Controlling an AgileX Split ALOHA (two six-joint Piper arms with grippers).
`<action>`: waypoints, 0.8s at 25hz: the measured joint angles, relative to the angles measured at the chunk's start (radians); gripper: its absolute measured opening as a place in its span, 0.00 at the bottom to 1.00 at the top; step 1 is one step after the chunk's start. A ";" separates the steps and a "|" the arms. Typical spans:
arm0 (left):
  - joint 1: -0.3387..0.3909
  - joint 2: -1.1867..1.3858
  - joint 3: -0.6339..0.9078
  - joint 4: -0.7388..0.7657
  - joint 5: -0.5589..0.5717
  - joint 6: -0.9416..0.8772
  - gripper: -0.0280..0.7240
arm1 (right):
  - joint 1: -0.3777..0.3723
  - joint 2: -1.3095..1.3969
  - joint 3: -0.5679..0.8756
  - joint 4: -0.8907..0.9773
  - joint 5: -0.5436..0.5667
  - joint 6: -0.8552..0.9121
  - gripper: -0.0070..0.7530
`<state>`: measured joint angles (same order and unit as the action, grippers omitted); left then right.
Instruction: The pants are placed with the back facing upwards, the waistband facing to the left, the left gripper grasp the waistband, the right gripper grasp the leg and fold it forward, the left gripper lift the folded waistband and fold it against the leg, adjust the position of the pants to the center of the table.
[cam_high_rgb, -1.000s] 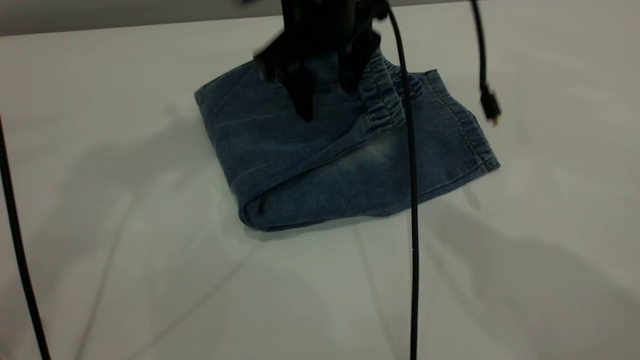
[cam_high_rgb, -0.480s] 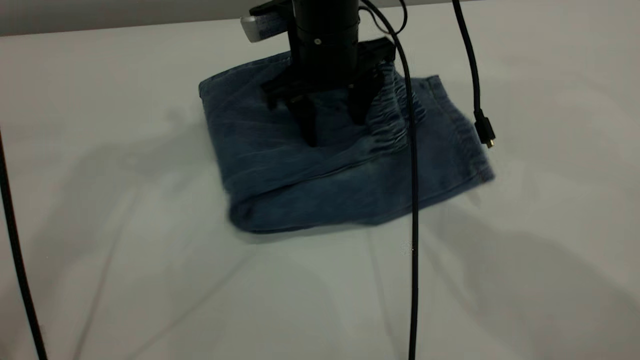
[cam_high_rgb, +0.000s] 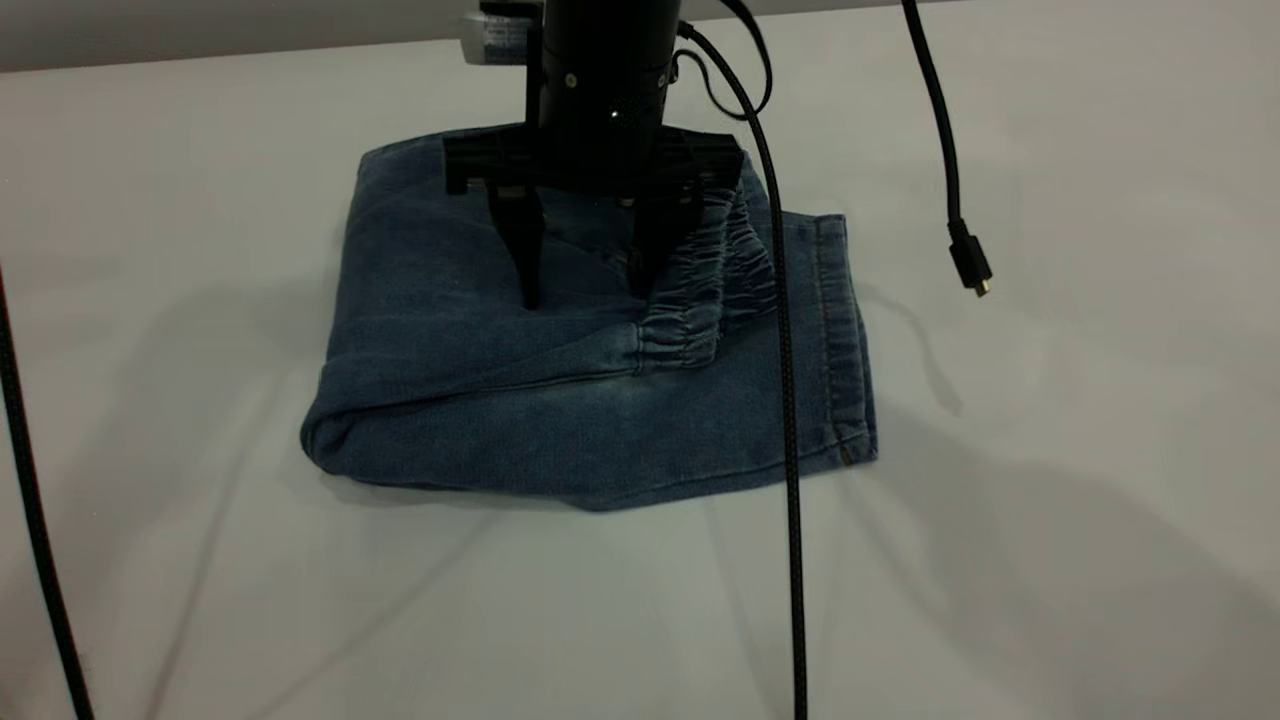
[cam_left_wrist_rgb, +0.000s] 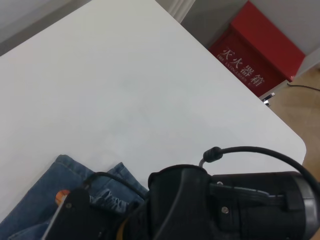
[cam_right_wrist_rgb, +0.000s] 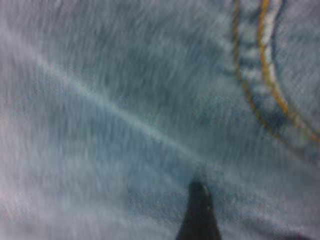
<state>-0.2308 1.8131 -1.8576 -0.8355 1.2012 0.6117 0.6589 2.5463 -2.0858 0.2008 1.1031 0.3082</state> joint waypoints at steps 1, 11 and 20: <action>0.000 0.000 0.000 -0.001 0.001 0.000 0.81 | 0.000 -0.012 -0.009 -0.025 0.037 -0.004 0.63; 0.000 -0.103 0.000 0.064 0.025 -0.004 0.81 | 0.000 -0.255 -0.073 -0.217 0.123 -0.149 0.59; 0.000 -0.332 0.000 0.435 0.025 -0.260 0.77 | 0.000 -0.703 0.181 -0.051 0.121 -0.342 0.59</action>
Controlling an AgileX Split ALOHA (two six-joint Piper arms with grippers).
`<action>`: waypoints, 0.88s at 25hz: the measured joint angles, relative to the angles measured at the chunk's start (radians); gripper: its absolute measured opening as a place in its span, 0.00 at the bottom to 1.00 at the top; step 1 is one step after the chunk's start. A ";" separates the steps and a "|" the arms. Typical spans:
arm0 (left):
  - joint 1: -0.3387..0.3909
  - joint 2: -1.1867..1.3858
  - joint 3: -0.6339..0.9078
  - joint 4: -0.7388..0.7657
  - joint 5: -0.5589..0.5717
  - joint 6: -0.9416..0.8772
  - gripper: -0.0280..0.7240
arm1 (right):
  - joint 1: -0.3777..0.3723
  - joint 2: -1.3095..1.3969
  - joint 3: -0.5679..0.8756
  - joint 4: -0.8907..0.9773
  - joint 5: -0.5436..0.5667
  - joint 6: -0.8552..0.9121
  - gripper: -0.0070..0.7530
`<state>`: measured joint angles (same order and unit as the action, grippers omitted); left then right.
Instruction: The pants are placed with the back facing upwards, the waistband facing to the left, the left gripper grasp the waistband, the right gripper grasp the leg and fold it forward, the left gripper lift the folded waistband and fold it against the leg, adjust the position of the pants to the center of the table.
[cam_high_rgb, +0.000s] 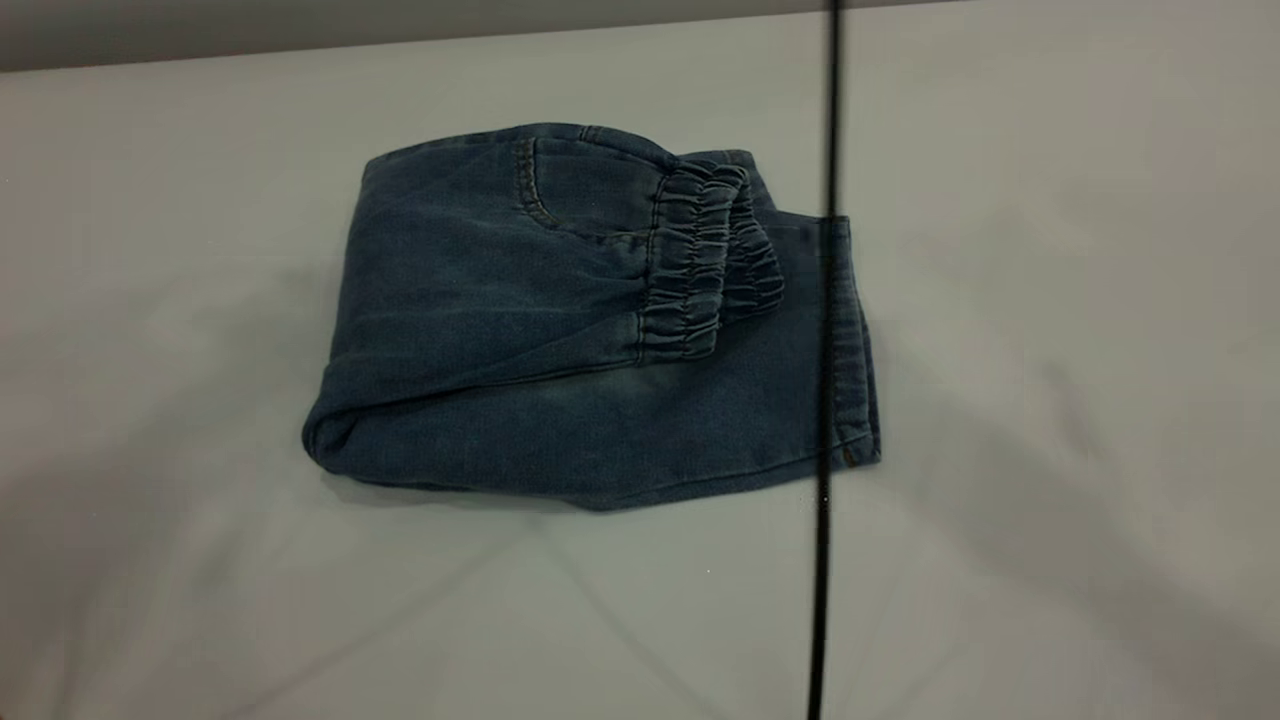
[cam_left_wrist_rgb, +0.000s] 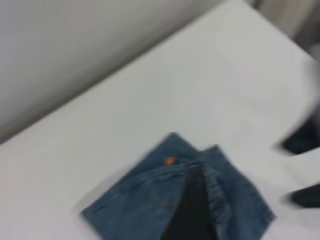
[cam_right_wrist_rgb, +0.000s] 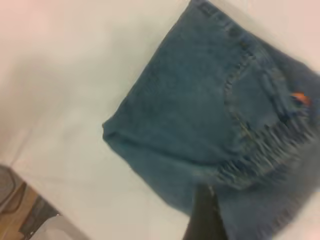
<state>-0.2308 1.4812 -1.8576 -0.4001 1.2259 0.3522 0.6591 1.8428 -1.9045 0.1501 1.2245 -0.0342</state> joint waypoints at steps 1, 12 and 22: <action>0.000 -0.022 0.000 0.033 0.000 -0.033 0.76 | 0.000 -0.063 0.044 -0.011 0.001 0.001 0.59; -0.001 -0.309 0.212 0.108 -0.003 -0.187 0.68 | 0.000 -0.762 0.603 -0.131 -0.017 0.034 0.59; -0.001 -0.700 0.744 0.097 -0.004 -0.306 0.68 | -0.001 -1.428 1.170 -0.150 -0.153 0.087 0.59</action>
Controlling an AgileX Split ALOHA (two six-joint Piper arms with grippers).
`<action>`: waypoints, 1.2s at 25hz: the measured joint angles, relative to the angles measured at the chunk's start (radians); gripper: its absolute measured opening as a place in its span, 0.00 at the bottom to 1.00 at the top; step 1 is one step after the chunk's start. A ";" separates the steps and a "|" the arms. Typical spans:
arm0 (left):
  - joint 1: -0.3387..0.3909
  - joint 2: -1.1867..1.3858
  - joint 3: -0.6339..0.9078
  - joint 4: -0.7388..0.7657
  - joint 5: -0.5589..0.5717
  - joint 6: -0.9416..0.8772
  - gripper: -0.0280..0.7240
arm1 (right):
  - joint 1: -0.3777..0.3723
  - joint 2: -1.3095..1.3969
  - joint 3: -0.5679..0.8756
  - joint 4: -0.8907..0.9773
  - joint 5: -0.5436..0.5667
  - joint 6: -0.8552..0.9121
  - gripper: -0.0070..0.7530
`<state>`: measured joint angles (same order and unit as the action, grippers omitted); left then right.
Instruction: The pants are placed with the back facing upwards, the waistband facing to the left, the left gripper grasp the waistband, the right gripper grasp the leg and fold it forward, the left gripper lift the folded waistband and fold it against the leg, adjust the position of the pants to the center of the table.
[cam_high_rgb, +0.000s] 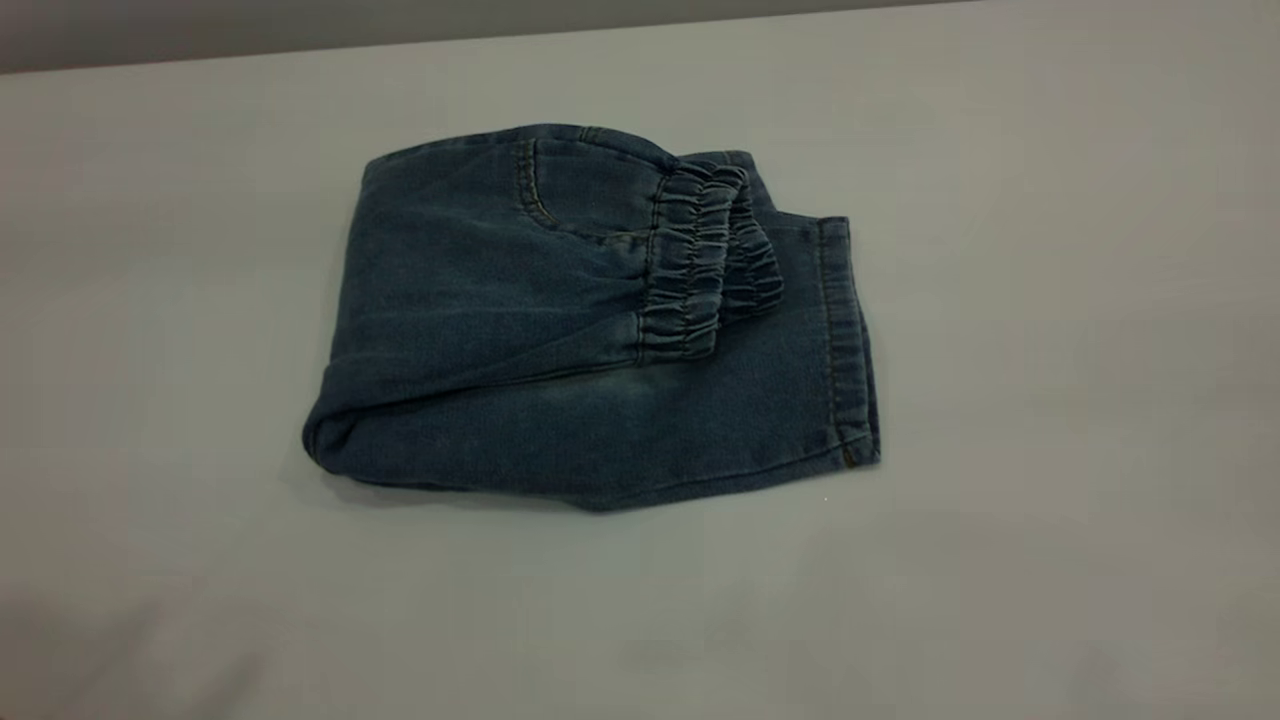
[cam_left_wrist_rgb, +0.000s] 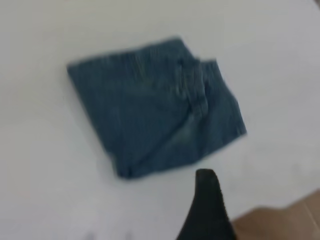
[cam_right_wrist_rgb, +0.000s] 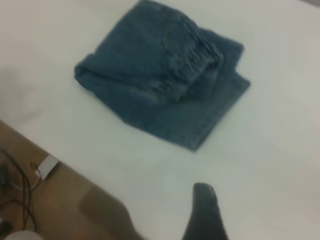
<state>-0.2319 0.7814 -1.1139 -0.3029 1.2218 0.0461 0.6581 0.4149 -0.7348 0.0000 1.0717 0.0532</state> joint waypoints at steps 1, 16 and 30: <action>0.000 -0.035 0.050 0.002 -0.001 -0.008 0.68 | 0.000 -0.062 0.039 0.000 0.023 0.000 0.59; 0.000 -0.596 0.518 0.189 -0.098 0.004 0.68 | 0.000 -0.327 0.225 0.075 0.010 -0.087 0.59; 0.000 -0.753 0.611 0.236 -0.146 -0.011 0.68 | 0.000 -0.325 0.230 0.096 -0.007 -0.083 0.58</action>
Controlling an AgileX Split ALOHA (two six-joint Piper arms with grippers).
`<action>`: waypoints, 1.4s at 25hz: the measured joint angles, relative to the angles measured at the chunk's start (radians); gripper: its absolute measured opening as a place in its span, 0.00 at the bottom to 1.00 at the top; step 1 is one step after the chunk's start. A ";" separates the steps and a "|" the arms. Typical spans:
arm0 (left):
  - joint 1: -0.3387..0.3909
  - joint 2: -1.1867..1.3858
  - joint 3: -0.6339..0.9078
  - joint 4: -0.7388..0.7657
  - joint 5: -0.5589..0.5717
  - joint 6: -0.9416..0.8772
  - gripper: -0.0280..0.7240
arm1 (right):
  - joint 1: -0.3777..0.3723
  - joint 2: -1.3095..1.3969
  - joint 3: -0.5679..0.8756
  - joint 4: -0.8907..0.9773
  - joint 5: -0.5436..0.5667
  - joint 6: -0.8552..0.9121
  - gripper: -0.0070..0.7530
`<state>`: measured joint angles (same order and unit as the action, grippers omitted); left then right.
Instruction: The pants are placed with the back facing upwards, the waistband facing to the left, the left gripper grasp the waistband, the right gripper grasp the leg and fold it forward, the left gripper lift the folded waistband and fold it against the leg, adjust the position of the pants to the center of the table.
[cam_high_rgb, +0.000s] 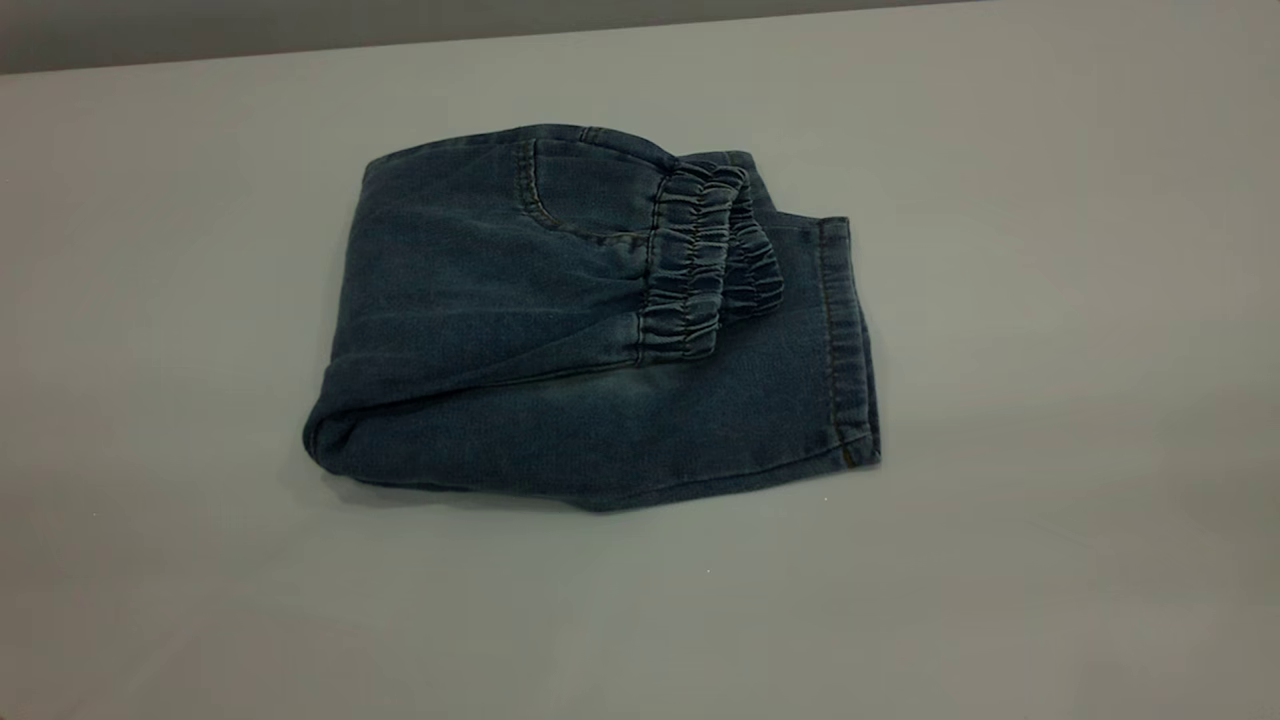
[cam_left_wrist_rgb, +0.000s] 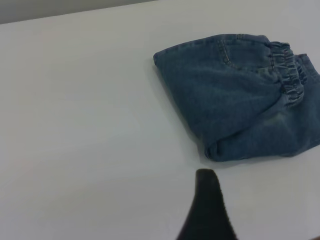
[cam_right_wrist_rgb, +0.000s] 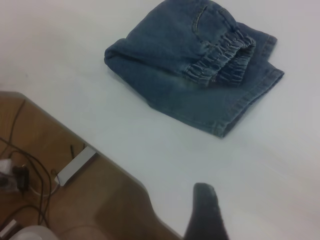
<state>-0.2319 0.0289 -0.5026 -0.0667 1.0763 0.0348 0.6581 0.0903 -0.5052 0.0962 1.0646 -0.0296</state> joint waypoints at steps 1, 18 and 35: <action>0.000 0.000 0.000 0.000 0.000 0.000 0.68 | -0.003 -0.003 0.000 0.002 0.000 0.000 0.58; 0.126 -0.030 0.000 -0.001 0.004 0.000 0.68 | -0.570 -0.090 -0.009 0.040 0.020 -0.001 0.58; 0.190 -0.029 0.000 -0.004 0.004 0.001 0.68 | -0.568 -0.090 -0.009 0.040 0.016 -0.001 0.58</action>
<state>-0.0423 0.0000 -0.5026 -0.0711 1.0803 0.0357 0.0901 0.0000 -0.5145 0.1361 1.0801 -0.0305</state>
